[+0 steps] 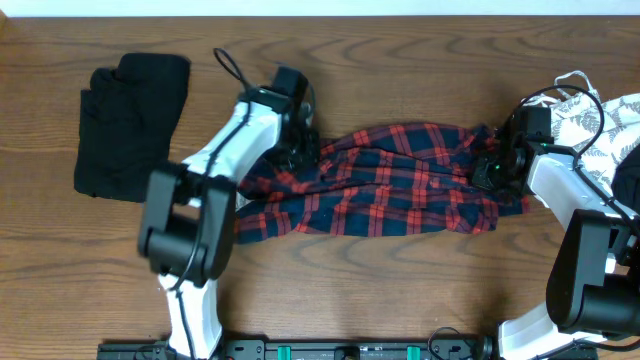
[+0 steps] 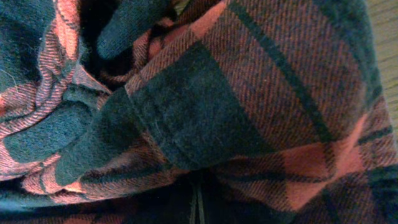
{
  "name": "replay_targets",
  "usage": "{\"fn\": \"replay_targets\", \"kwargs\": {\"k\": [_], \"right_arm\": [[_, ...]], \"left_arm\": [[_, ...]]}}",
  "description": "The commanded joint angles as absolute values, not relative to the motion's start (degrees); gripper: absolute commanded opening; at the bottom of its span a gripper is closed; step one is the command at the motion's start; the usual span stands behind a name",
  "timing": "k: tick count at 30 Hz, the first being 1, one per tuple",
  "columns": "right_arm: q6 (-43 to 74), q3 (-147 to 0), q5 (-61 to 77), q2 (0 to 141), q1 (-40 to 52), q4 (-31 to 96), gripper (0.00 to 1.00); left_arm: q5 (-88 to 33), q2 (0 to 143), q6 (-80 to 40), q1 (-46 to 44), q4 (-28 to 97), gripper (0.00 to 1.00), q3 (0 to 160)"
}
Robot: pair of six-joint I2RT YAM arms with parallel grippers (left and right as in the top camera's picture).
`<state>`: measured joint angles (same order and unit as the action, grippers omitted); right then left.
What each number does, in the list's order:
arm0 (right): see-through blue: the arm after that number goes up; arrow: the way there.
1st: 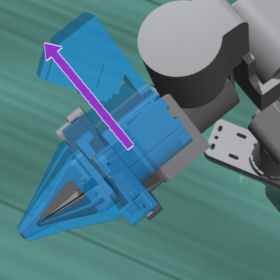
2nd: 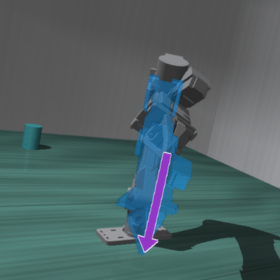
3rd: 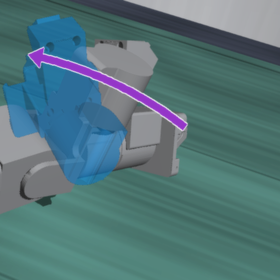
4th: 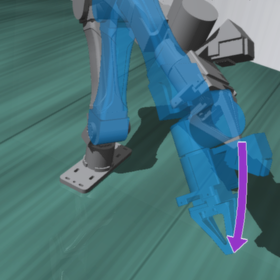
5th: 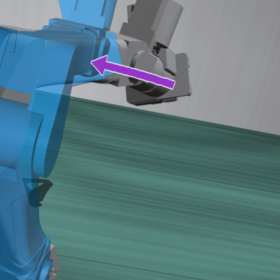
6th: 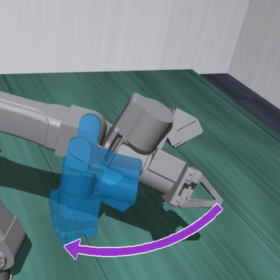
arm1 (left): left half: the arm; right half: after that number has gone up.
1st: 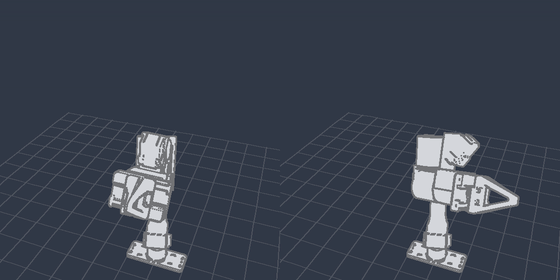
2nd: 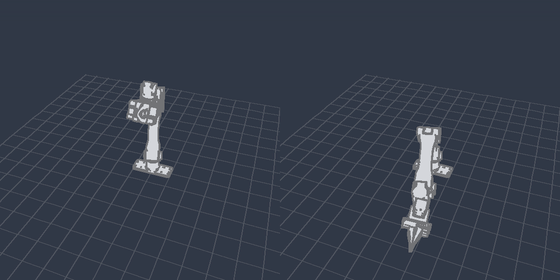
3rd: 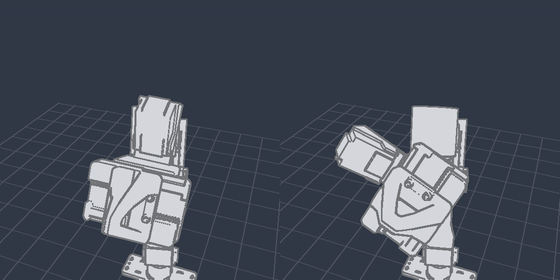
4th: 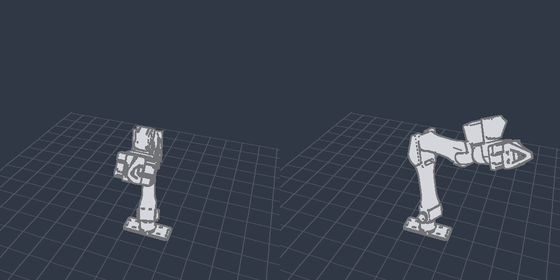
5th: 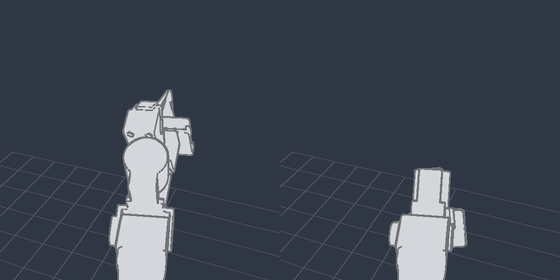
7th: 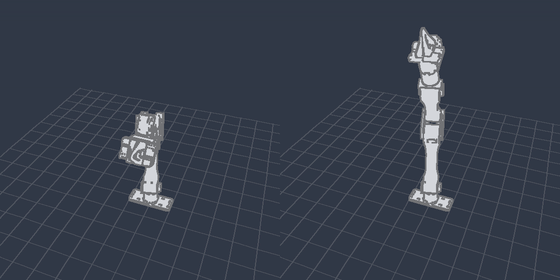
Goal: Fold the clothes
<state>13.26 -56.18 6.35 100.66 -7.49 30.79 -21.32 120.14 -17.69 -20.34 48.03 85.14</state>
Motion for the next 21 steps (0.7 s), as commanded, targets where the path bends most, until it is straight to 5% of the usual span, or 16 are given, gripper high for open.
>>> {"fn": "replay_targets", "kwargs": {"k": [1,9,21], "right_arm": [[14.1,-55.0,2.0,103.1,-8.6,31.7,0.01],[14.2,-55.0,2.0,103.1,-8.6,31.7,0.01],[14.8,-55.0,2.0,103.2,-8.6,32.0,0.01]], "left_arm": [[-24.8,124.2,-18.5,-21.0,52.1,0.22,85.2],[-9.0,125.6,-13.5,-17.0,59.4,0.22,85.2],[-9.7,125.5,-10.6,-9.1,58.2,0.22,85.6]]}}
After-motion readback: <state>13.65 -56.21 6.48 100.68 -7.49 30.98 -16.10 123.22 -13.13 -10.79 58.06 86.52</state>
